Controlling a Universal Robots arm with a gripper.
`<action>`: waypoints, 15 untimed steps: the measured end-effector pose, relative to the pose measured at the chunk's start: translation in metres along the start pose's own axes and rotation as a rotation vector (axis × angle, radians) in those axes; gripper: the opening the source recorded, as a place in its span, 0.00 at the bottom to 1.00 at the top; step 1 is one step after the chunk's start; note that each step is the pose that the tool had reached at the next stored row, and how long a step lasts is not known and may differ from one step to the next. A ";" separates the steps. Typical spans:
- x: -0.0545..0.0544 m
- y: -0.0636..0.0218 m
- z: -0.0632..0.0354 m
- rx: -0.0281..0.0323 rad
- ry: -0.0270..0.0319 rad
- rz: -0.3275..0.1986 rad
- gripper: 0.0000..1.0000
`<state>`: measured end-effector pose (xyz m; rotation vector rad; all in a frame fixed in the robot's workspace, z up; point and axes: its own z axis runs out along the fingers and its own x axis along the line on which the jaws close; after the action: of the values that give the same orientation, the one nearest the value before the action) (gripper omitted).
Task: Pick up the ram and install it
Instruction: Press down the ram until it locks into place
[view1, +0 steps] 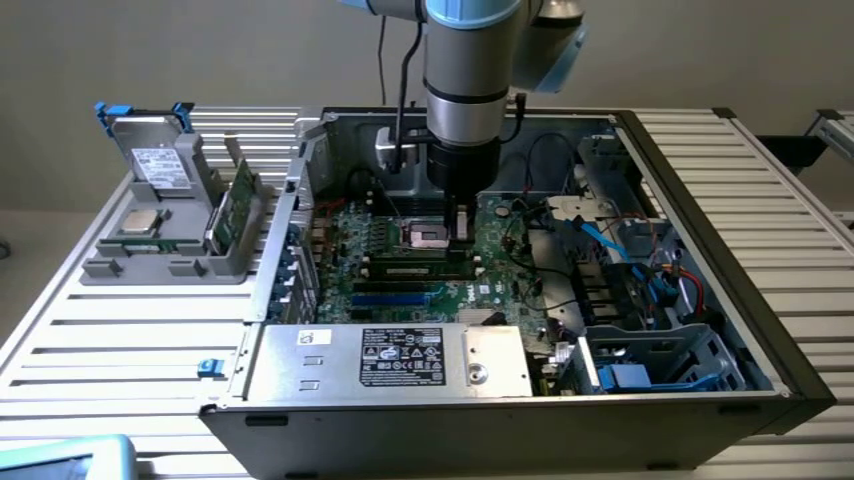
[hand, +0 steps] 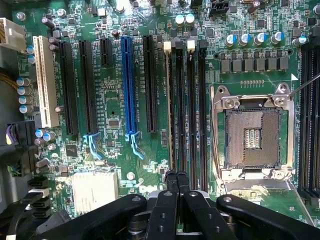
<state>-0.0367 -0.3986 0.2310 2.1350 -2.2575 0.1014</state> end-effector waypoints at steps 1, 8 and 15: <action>0.000 0.0000 0.0004 0.0002 -0.0003 0.000 0.11; 0.000 0.0001 0.0026 0.0000 0.0002 0.000 0.11; 0.000 0.0001 0.0037 0.0001 0.0000 0.000 0.11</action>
<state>-0.0367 -0.3987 0.2273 2.1350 -2.2575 0.1016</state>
